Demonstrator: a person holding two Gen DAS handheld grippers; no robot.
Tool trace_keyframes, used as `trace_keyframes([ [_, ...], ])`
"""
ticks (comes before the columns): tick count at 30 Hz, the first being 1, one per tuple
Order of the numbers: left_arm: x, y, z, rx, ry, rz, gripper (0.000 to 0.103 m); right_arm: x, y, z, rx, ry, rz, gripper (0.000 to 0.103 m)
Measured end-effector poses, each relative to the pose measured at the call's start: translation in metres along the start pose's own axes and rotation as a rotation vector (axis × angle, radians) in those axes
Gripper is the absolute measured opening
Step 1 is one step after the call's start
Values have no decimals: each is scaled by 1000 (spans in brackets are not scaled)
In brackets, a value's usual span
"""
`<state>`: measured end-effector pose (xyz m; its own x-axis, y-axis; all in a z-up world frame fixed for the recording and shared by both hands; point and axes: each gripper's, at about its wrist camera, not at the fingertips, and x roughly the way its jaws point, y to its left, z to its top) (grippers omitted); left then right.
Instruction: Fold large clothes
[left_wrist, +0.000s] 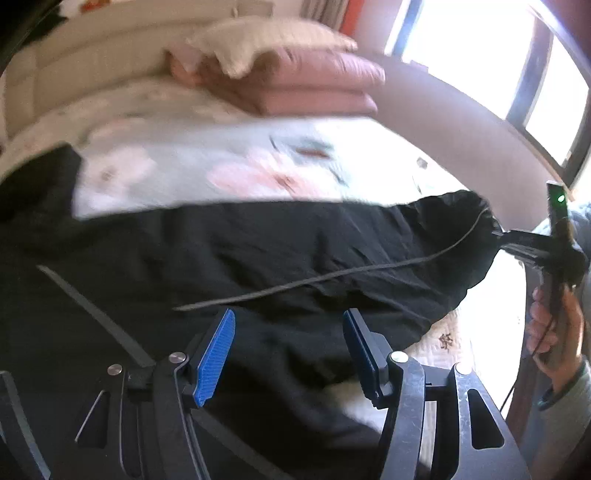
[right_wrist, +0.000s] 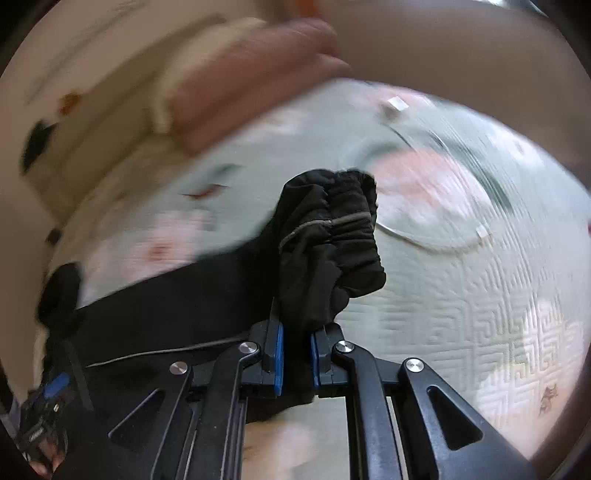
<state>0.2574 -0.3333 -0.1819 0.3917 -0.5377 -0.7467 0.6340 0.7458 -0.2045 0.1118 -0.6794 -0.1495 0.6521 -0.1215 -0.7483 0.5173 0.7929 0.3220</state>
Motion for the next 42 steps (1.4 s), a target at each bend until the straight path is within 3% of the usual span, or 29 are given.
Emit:
trace_keyframes([
  [7, -90, 71, -12, -28, -102, 103, 63, -46, 175, -18, -255, 9, 134, 14],
  [14, -171, 158, -52, -125, -170, 202, 63, -57, 341, -99, -465, 100, 268, 14],
  [22, -216, 231, -107, -209, -191, 276, 64, -13, 493, -217, -666, 280, 378, 14],
  [27, -214, 264, -137, -263, -169, 288, 64, 31, 528, -286, -726, 418, 366, 15],
  [30, -203, 282, -149, -296, -134, 275, 64, 64, 528, -306, -718, 490, 331, 21],
  [31, -198, 286, -153, -308, -117, 271, 64, 67, 524, -307, -710, 496, 351, 26],
  [34, -187, 295, -158, -337, -93, 221, 64, 56, 521, -302, -689, 524, 459, 57],
  [38, -175, 298, -157, -371, -79, 102, 67, 18, 508, -294, -732, 478, 494, 57],
  [42, -153, 304, -146, -425, -62, -2, 72, -13, 464, -273, -710, 421, 485, 58],
])
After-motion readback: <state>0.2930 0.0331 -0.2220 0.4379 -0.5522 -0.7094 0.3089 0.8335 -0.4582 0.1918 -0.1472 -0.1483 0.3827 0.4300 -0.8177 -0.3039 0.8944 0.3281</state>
